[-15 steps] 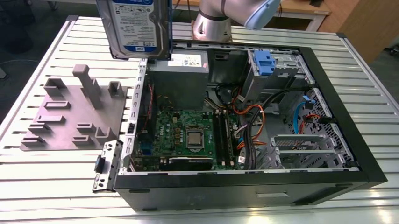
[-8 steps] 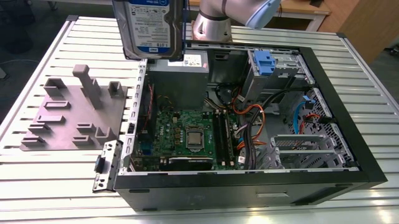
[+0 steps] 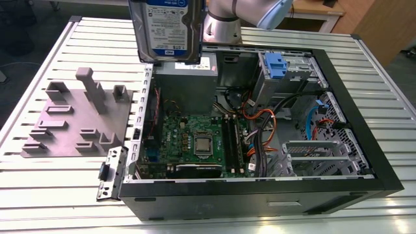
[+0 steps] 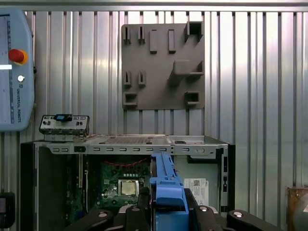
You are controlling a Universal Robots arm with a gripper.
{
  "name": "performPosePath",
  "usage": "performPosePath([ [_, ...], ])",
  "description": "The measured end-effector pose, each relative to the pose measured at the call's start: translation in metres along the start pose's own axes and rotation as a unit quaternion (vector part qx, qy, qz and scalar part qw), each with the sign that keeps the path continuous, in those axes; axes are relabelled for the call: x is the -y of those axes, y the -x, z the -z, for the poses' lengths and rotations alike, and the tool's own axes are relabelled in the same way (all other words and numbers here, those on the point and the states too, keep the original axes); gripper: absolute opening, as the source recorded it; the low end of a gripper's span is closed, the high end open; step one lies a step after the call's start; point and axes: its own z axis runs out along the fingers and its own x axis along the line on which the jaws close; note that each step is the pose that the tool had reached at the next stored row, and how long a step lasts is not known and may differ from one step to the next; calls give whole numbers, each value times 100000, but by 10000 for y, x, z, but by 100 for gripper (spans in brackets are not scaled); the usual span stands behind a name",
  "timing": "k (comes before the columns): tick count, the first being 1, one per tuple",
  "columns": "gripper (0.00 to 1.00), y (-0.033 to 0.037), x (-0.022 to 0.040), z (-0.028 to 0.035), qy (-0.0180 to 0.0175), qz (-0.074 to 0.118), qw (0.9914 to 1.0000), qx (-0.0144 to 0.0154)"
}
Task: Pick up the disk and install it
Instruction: 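Pick up the disk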
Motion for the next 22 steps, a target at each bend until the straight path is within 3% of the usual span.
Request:
performPosePath([
  [10, 36, 2, 145, 0, -1, -1, 100000, 0],
  [22, 36, -5, 156, 0, 7, -45, 100000, -54],
])
